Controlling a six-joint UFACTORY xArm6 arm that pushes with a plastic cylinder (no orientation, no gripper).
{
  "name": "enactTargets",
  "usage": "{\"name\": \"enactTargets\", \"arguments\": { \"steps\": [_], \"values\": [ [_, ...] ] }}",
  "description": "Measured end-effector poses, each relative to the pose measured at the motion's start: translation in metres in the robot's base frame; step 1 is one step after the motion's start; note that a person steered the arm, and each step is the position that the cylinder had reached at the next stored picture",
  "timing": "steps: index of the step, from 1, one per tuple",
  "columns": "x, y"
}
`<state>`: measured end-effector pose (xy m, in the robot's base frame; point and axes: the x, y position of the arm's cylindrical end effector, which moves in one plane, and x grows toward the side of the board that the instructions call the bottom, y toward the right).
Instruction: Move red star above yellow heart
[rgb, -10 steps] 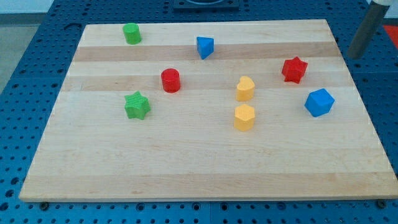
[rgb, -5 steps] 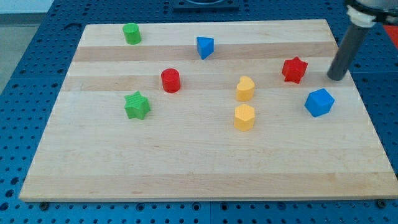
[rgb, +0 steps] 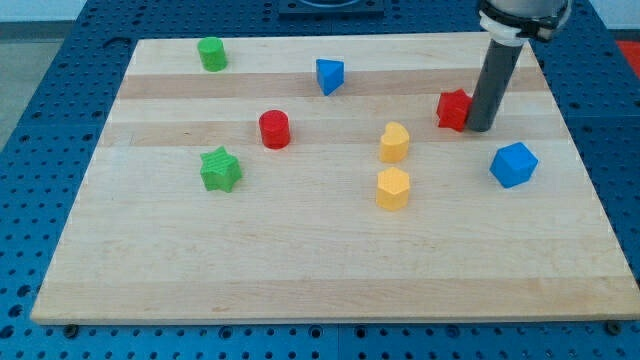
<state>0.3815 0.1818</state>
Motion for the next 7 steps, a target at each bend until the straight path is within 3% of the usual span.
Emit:
{"name": "enactTargets", "arguments": {
  "steps": [5,7],
  "values": [
    [-0.031,0.015],
    [-0.031,-0.005]
  ]
}}
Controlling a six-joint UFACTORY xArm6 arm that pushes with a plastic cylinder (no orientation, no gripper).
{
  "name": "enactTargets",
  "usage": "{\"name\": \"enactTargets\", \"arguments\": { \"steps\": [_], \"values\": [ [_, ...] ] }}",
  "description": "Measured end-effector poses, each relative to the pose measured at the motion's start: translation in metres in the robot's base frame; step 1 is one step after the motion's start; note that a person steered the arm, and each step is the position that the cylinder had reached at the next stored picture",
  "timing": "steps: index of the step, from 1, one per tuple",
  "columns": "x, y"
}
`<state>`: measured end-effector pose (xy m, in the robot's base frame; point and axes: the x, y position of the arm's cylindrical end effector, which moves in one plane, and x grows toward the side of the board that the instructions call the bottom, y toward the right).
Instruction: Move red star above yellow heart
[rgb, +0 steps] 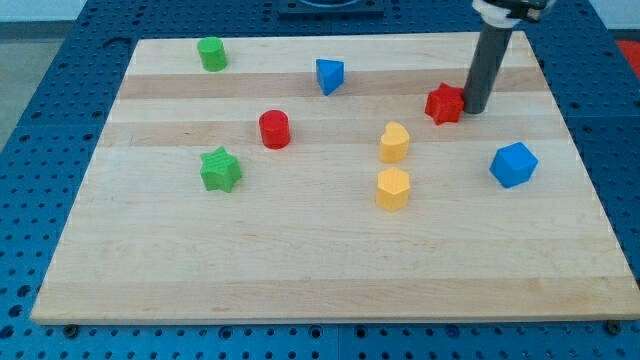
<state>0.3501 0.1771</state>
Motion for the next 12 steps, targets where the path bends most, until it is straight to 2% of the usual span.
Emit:
{"name": "enactTargets", "arguments": {
  "steps": [2,4,7,12],
  "values": [
    [0.000,-0.016],
    [-0.022,-0.015],
    [-0.022,-0.042],
    [0.008,-0.046]
  ]
}}
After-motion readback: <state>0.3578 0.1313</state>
